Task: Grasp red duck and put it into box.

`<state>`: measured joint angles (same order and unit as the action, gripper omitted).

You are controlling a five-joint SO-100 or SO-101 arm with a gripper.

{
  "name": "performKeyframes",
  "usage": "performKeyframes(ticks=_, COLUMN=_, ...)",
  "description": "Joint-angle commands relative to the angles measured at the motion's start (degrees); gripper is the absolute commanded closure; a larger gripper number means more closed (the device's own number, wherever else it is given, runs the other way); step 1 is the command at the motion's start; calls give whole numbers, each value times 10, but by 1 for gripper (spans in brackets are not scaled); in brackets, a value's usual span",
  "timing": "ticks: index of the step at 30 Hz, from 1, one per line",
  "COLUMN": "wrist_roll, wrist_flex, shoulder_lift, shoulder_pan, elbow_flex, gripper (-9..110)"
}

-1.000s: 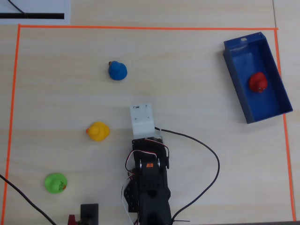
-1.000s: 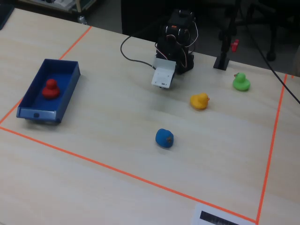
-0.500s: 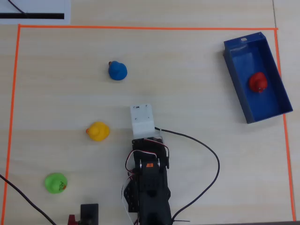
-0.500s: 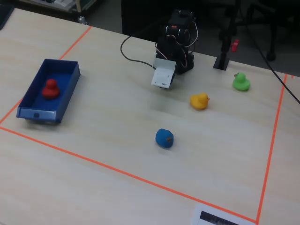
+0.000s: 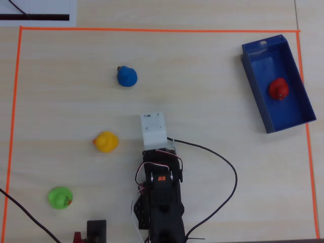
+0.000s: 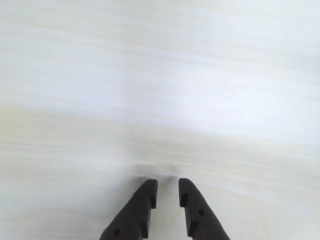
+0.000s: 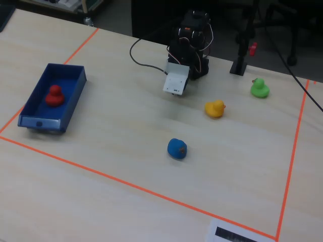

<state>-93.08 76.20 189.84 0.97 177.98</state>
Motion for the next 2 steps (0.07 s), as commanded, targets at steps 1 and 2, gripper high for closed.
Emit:
performKeyframes(ticks=1, wrist_roll=2, wrist_flex=9, shoulder_lift=-2, shoulder_pan=5, elbow_flex=2, gripper=98)
performKeyframes(ticks=2, wrist_roll=2, wrist_flex=9, shoulder_lift=-2, shoulder_pan=5, elbow_flex=2, gripper=98)
